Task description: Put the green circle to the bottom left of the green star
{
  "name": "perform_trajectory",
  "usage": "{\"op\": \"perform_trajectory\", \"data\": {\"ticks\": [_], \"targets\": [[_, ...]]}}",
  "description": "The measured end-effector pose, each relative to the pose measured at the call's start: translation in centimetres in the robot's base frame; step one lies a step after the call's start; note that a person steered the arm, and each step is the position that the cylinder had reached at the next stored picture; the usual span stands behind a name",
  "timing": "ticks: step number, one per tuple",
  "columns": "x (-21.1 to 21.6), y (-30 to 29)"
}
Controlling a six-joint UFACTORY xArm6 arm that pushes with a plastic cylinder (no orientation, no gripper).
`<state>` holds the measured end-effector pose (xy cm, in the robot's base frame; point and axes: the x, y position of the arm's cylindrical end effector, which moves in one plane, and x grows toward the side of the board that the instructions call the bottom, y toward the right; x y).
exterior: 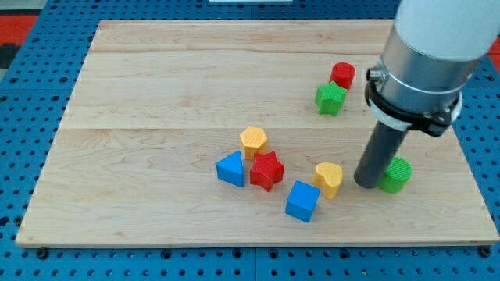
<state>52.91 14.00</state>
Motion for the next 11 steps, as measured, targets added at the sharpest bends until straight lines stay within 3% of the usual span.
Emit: {"op": "perform_trajectory", "data": {"ticks": [1,2,3,4,6,9,10,11], "targets": [[1.2,-0.2],[4.0,3.8],[2.8,7.0],[-0.2,1.1],[-2.3,5.7],[-5.5,-1.1],[-5.4,-1.3],[-0.3,5.9]]}}
